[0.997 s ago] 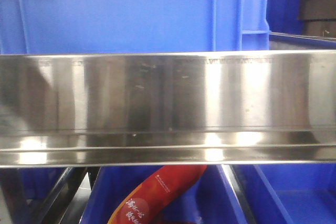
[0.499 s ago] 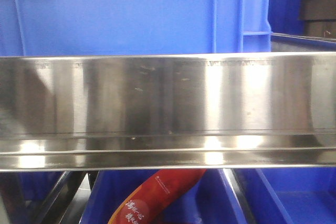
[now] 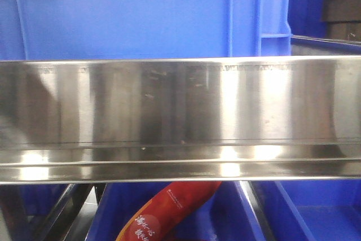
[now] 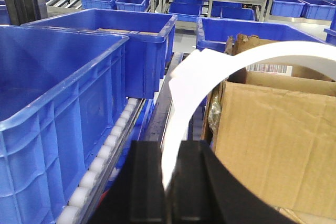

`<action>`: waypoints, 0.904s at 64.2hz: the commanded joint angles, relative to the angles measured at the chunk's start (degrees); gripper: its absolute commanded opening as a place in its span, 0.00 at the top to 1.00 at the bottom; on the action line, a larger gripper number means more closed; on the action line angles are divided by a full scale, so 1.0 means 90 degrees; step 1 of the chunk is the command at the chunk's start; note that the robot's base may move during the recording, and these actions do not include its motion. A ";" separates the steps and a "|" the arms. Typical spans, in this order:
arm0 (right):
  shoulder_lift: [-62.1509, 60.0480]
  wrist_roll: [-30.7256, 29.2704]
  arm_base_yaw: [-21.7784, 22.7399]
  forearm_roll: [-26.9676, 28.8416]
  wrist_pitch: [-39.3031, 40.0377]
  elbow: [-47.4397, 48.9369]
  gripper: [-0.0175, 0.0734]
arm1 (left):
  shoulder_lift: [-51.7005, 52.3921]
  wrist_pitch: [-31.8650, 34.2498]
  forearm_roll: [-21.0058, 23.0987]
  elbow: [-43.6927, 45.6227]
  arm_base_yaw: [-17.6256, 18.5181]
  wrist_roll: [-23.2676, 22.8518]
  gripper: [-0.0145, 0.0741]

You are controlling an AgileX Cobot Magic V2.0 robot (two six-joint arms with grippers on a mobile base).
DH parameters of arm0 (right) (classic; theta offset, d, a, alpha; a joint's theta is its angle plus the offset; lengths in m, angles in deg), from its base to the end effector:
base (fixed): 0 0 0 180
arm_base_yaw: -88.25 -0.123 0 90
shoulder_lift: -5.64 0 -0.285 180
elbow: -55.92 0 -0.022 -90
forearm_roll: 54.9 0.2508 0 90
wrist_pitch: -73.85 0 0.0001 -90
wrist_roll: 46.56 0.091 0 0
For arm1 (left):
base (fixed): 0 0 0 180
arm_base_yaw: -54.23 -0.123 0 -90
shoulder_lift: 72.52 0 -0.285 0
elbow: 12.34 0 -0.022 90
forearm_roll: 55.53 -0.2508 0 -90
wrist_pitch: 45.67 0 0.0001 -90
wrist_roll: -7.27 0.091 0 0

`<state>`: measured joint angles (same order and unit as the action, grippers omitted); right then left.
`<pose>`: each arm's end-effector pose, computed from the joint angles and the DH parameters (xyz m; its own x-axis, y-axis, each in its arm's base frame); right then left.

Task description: Grab PVC pipe and place in blue bin

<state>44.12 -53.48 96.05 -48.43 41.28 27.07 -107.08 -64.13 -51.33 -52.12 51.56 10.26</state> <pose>0.0893 -0.0066 0.4018 -0.1694 -0.0025 -0.9855 0.0719 0.9973 -0.0149 0.0917 0.0022 0.3691 -0.0476 -0.0196 -0.9987 -0.0243 0.9995 -0.0185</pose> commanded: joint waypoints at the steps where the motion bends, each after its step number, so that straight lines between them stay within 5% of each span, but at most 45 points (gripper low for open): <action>1: -0.0008 -0.0027 -0.0005 -0.0051 0.0183 -0.0001 0.99 | 0.0032 0.0160 0.0065 -0.0016 -0.0003 -0.0037 0.96; 58: -0.0008 -0.0027 -0.0005 -0.0051 0.0300 -0.0001 0.99 | 0.0032 0.0198 0.0065 -0.0016 -0.0003 -0.0037 0.96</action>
<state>44.12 -53.47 96.05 -48.43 42.09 27.07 -107.08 -64.13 -51.33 -52.12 51.56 10.26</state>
